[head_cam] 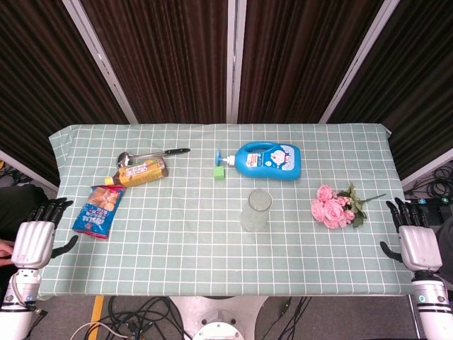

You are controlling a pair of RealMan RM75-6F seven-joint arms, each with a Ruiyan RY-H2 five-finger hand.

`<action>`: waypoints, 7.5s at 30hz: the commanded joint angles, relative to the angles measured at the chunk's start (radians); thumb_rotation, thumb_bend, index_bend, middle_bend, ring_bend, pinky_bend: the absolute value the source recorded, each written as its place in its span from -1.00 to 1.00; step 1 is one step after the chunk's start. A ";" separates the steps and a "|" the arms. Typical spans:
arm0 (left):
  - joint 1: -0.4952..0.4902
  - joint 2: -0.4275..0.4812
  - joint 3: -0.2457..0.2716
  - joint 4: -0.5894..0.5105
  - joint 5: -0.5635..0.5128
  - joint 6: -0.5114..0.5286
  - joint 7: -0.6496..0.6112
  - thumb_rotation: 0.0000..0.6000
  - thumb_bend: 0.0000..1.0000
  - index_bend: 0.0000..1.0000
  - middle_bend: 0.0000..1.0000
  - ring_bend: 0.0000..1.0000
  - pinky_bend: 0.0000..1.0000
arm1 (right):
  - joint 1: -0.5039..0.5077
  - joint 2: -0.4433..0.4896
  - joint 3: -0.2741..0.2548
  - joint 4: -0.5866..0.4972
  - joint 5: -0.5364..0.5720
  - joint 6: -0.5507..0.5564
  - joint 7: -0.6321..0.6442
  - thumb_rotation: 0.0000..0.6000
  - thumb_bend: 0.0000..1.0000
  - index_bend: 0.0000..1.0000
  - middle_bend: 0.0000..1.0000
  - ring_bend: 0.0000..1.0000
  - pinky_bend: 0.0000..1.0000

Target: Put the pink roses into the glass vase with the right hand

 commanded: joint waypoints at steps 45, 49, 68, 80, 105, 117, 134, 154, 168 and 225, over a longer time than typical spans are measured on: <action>0.002 0.010 0.008 0.020 0.016 -0.002 -0.075 1.00 -0.56 -0.65 -0.73 -0.76 -0.51 | 0.413 -0.233 0.049 0.281 0.380 -0.530 -0.283 1.00 -0.65 -1.00 -0.98 -1.00 -1.00; 0.003 0.013 0.007 0.023 0.012 -0.004 -0.079 1.00 -0.56 -0.64 -0.73 -0.76 -0.51 | 0.433 -0.253 0.047 0.318 0.386 -0.551 -0.289 1.00 -0.65 -1.00 -0.97 -1.00 -1.00; 0.002 0.008 0.008 0.037 0.014 -0.007 -0.097 1.00 -0.56 -0.62 -0.73 -0.76 -0.51 | 0.435 -0.304 0.030 0.381 0.330 -0.501 -0.246 1.00 -0.48 0.07 -0.20 -0.84 -1.00; 0.002 0.010 0.009 0.037 0.013 -0.009 -0.102 1.00 -0.56 -0.62 -0.73 -0.76 -0.51 | 0.408 -0.276 0.038 0.347 0.259 -0.427 -0.166 1.00 -0.42 0.35 0.03 -0.69 -1.00; 0.007 0.012 0.011 0.041 0.016 -0.002 -0.109 1.00 -0.56 -0.62 -0.73 -0.76 -0.51 | 0.410 0.374 0.386 -0.579 0.193 -0.266 0.212 1.00 -0.49 0.32 0.03 -0.60 -0.75; 0.015 0.018 0.010 0.049 0.011 0.003 -0.127 1.00 -0.56 -0.62 -0.73 -0.76 -0.51 | 0.434 0.221 0.453 -0.688 0.077 -0.103 0.577 1.00 -0.53 0.31 0.03 -0.60 -0.68; 0.013 0.016 0.014 0.059 0.014 -0.007 -0.136 1.00 -0.56 -0.62 -0.73 -0.76 -0.51 | 0.417 0.229 0.421 -0.781 0.315 -0.190 0.763 1.00 -0.56 0.31 0.05 -0.60 -0.67; 0.005 0.011 0.014 0.074 0.005 -0.030 -0.157 1.00 -0.56 -0.62 -0.73 -0.76 -0.51 | 0.499 0.211 0.416 -0.742 0.538 -0.330 0.678 1.00 -0.55 0.31 0.05 -0.61 -0.67; 0.017 0.014 0.008 0.086 0.012 0.002 -0.175 1.00 -0.56 -0.62 -0.73 -0.76 -0.51 | 0.538 0.077 0.349 -0.570 0.465 -0.442 0.666 1.00 -0.58 0.08 -0.06 -0.77 -0.92; 0.026 0.012 0.012 0.070 0.026 0.020 -0.175 1.00 -0.56 -0.62 -0.73 -0.76 -0.53 | -0.087 -0.174 -0.033 0.211 -0.125 0.342 0.139 1.00 -0.82 -1.00 -0.96 -1.00 -1.00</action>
